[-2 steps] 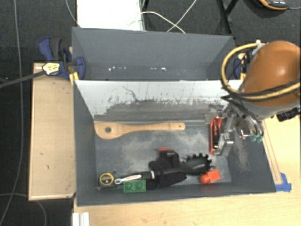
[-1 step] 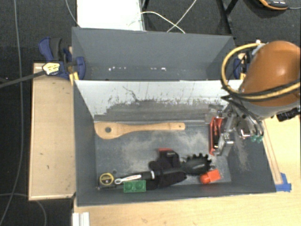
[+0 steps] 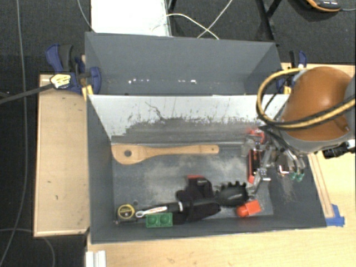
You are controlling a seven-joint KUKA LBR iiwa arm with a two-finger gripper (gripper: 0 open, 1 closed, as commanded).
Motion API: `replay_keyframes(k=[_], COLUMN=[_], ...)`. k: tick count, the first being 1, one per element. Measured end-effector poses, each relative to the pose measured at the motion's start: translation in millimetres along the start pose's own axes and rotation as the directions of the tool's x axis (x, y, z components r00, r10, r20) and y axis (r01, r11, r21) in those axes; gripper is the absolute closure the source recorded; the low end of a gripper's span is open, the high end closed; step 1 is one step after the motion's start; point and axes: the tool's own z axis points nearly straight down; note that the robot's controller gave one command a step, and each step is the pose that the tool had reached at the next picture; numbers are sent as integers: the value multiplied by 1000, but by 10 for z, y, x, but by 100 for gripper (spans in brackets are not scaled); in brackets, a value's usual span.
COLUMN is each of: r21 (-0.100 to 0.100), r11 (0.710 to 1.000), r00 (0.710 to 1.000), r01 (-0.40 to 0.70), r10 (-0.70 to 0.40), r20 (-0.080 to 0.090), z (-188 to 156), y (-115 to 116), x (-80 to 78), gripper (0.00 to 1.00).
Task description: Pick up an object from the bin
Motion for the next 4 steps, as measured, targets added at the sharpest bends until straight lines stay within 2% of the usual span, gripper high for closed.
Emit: replay_keyframes(k=[1,2,3,4], r21=[-2,-1,1,2], r11=[999,1000,984,990], r00=[999,1000,984,990], r01=[-45,7,178,139], r10=[45,-7,-178,-139], r20=[5,8,13,15], z=[295,321,549,747], y=[98,63,-309,-259], x=[38,34,-222,-177], gripper=[0,0,0,0])
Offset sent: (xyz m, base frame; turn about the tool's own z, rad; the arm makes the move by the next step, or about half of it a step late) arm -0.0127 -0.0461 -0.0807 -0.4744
